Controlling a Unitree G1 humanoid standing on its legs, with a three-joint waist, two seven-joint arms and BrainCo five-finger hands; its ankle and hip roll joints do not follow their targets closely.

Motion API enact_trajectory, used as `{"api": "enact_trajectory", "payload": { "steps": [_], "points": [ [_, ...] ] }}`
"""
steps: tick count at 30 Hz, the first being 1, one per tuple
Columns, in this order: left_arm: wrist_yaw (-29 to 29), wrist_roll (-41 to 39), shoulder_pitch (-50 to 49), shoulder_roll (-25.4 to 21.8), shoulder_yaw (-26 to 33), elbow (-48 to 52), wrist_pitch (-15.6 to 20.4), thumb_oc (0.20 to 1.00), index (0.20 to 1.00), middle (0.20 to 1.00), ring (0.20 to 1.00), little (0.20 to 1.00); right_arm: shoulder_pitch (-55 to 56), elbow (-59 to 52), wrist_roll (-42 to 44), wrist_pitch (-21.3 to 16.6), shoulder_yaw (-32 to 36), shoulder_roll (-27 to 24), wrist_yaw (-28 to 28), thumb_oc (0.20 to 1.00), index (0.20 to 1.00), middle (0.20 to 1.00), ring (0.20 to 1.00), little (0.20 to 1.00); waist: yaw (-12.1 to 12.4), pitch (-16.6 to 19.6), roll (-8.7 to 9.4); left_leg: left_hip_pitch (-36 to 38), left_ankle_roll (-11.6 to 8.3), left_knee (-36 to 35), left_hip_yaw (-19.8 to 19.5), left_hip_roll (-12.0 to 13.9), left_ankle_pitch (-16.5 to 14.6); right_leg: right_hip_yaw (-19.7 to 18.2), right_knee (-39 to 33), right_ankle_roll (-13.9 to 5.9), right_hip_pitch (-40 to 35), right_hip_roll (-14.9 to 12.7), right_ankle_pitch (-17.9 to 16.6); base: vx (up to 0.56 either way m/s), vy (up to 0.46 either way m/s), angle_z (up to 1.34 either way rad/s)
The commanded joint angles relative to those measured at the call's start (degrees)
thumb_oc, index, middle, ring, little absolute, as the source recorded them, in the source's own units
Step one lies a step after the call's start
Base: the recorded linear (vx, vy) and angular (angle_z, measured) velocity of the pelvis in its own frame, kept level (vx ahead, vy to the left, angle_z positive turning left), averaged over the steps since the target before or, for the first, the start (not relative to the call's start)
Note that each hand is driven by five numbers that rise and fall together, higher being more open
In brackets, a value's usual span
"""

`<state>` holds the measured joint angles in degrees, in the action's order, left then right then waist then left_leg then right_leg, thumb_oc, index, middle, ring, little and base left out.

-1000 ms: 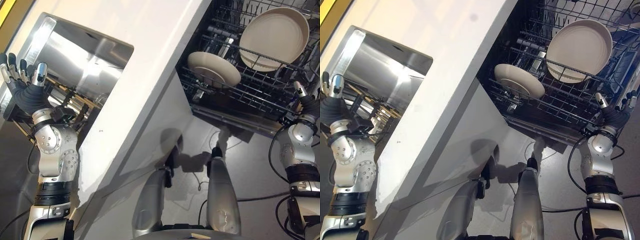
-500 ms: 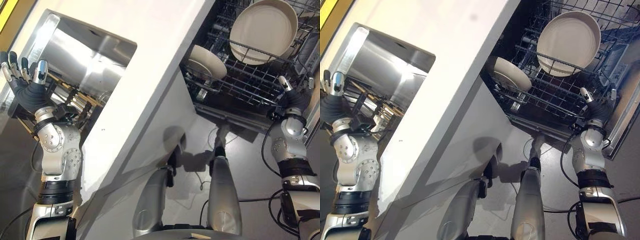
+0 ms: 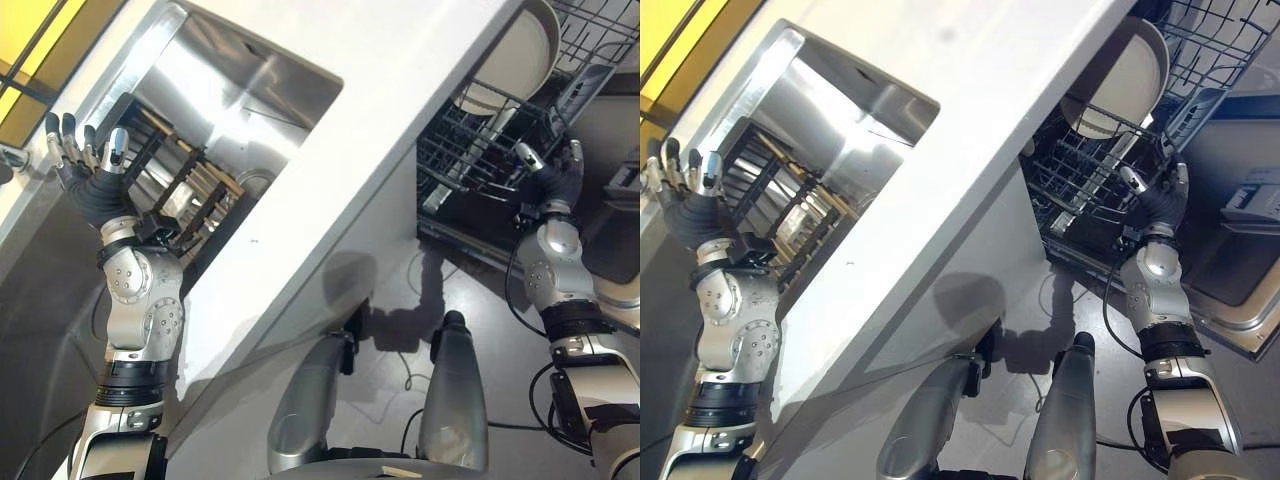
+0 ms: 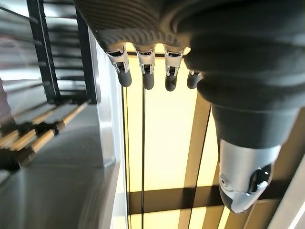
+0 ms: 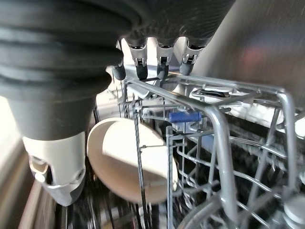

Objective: Pick up plates and place into dishwasher.

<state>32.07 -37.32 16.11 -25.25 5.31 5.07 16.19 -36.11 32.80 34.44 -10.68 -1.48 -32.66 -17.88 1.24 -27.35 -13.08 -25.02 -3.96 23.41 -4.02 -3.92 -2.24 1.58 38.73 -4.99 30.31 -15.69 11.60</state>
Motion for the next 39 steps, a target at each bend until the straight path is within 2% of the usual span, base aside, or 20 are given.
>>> {"api": "enact_trajectory", "payload": {
  "steps": [1,10,16,22,25,29,34,39],
  "points": [
    [-0.9,-0.1,-3.8,-0.2,-0.2,-0.4,1.0,1.0,1.0,1.0,1.0,1.0,-11.3,-3.2,-3.4,-1.4,-5.9,2.2,6.0,1.0,1.0,1.0,1.0,1.0,4.5,0.6,0.42,-2.7,0.94,9.0,2.0,0.1,-6.8,-1.7,-9.6,-0.73,-4.0,-5.0,-7.0,0.11,0.06,0.24],
    [-2.3,-0.9,-5.8,-1.2,0.6,-0.4,1.0,1.0,1.0,1.0,1.0,1.0,-12.8,-1.8,-3.0,-1.6,-6.8,1.7,5.2,1.0,1.0,1.0,1.0,1.0,7.2,1.0,0.84,-2.3,0.88,9.4,1.6,-0.6,-6.9,0.8,-9.9,-0.69,-6.2,-7.1,-7.6,0.06,0.023,0.18],
    [-3.6,-1.9,-6.3,-1.7,0.5,-0.4,1.0,1.0,1.0,1.0,1.0,1.0,-14.3,0.0,-1.7,-1.8,-6.9,1.5,5.1,1.0,1.0,1.0,1.0,1.0,8.0,0.9,0.44,-1.9,0.92,8.6,1.5,-0.8,-6.4,1.4,-10.4,-1.12,-6.7,-8.4,-8.6,0.01,0.007,0.07],
    [-5.0,-3.2,-6.7,-2.6,0.6,0.5,2.3,1.0,1.0,1.0,1.0,1.0,-15.5,1.7,1.3,-3.9,-7.3,0.8,9.7,1.0,1.0,1.0,1.0,1.0,8.4,1.5,-0.15,0.4,0.21,5.0,1.8,-0.6,-5.5,2.6,-16.7,-1.88,-10.2,-11.2,-11.6,-0.01,-0.006,0.0],
    [-6.2,-3.5,-6.9,-2.4,0.6,0.1,2.4,1.0,1.0,1.0,1.0,1.0,-14.8,1.6,1.7,-4.3,-7.0,0.3,10.2,1.0,1.0,1.0,1.0,1.0,7.9,1.9,-0.23,1.0,-0.01,4.7,2.2,-0.4,-5.6,2.9,-17.5,-2.1,-11.1,-11.7,-12.1,-0.02,-0.005,0.01],
    [-7.4,-4.1,-7.3,-2.0,0.9,-0.4,2.6,1.0,1.0,1.0,1.0,1.0,-12.4,1.4,0.7,-4.4,-5.5,-0.6,7.6,1.0,1.0,1.0,1.0,1.0,6.8,2.6,0.21,2.2,-0.14,4.2,2.6,0.0,-5.8,2.4,-18.5,-2.28,-12.1,-11.7,-12.4,-0.01,-0.01,0.12],
    [-7.7,-3.8,-6.9,-2.3,1.4,-0.5,2.7,1.0,1.0,1.0,1.0,1.0,-6.7,-1.3,-4.3,-3.5,-3.0,-1.5,2.4,1.0,1.0,1.0,1.0,1.0,4.8,3.3,2.13,4.0,-0.2,2.8,3.0,1.3,-6.1,2.1,-21.8,-2.57,-14.0,-11.1,-13.8,-0.05,-0.108,0.01],
    [-8.0,-3.3,-5.7,-3.0,1.6,-1.4,2.4,1.0,1.0,1.0,1.0,1.0,-1.7,-4.1,-6.7,-2.8,-1.3,-2.6,-1.6,1.0,1.0,1.0,1.0,1.0,2.4,4.2,4.14,6.4,-0.3,0.7,3.3,3.4,-5.8,1.2,-24.1,-2.85,-15.5,-9.2,-14.3,-0.07,-0.157,-0.07]
  ]
}}
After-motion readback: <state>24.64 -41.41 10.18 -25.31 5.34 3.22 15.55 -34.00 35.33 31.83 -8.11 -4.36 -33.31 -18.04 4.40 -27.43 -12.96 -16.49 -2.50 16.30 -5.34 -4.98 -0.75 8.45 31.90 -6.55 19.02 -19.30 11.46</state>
